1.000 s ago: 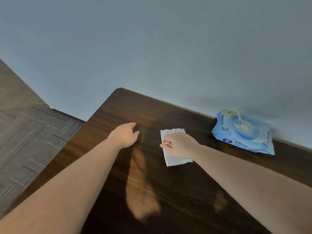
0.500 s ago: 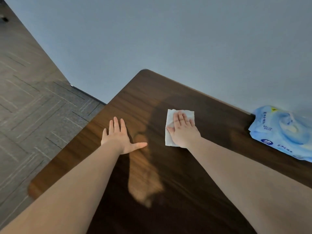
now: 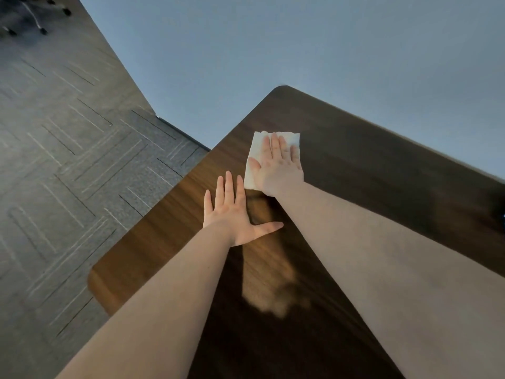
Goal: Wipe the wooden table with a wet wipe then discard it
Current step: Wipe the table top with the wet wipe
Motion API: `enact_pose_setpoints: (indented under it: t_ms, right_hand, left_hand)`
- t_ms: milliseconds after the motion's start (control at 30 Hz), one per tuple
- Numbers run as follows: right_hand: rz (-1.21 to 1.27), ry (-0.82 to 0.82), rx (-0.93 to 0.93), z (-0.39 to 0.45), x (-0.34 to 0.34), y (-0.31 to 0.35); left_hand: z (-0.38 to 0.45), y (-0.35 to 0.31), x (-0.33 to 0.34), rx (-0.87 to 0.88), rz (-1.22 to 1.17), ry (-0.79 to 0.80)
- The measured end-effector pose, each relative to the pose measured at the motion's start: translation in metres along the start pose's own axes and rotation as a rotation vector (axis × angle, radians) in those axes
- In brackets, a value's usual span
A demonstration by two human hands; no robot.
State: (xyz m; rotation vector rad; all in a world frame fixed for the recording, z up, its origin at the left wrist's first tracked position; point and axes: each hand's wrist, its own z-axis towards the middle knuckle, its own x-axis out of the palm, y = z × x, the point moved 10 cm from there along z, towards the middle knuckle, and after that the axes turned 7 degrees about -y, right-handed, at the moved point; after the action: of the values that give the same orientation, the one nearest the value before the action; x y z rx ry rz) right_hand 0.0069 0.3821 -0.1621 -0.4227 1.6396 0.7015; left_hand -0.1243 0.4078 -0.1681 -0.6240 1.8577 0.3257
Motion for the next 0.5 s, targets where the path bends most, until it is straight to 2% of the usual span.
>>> enact_pose_setpoints:
  t_ms: [167,333,500]
  right_hand:
    - [-0.004,-0.019,-0.029,-0.009,-0.005,-0.01]
    - [0.001,0.01,0.071,-0.049,-0.006,-0.06]
    - [0.032,0.03,0.188,-0.098,-0.012,-0.128]
  left_hand:
    - [-0.002,-0.002,-0.001,-0.006,0.012,0.013]
    - [-0.005,-0.006,-0.004,0.0,0.113,0.012]
    - [-0.015,-0.044,-0.022,0.202,0.208,-0.098]
